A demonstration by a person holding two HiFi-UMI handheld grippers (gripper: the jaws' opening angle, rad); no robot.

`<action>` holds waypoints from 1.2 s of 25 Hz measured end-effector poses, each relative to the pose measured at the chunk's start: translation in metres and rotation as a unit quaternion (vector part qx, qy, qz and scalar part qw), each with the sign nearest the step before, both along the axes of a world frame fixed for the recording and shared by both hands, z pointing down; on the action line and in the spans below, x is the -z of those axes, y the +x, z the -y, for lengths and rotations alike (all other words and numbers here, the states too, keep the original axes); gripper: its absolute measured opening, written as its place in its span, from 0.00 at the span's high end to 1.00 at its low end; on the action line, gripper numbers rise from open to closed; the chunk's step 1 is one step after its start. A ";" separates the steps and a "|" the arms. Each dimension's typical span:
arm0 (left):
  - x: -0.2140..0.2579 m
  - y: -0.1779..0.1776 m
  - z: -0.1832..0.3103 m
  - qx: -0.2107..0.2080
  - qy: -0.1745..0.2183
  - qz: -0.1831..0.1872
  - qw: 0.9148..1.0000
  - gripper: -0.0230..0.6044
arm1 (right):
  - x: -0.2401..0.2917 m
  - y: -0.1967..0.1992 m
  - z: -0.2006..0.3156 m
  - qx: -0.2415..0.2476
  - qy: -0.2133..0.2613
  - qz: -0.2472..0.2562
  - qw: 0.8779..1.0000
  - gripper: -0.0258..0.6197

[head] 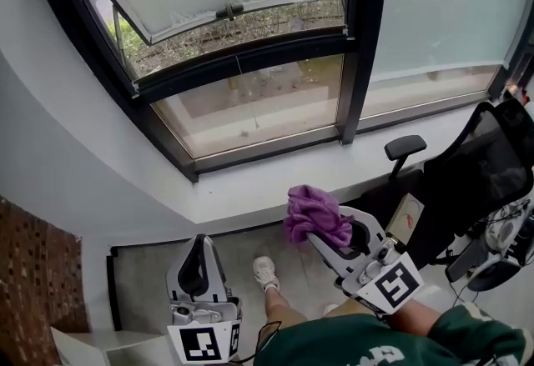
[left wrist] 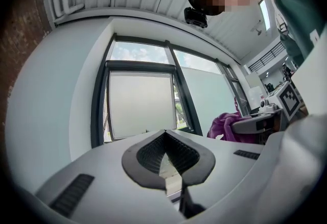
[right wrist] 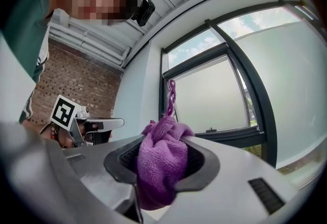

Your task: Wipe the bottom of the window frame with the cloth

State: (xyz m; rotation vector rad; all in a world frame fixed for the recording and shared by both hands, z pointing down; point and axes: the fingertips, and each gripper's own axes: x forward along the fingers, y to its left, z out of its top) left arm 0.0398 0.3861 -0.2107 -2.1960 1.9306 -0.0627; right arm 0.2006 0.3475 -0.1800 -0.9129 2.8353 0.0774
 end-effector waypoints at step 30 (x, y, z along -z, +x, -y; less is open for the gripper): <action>-0.017 -0.191 0.257 -0.116 -0.009 -0.007 0.993 0.95 | 0.020 -0.231 0.201 -0.061 0.014 -0.039 0.997 0.72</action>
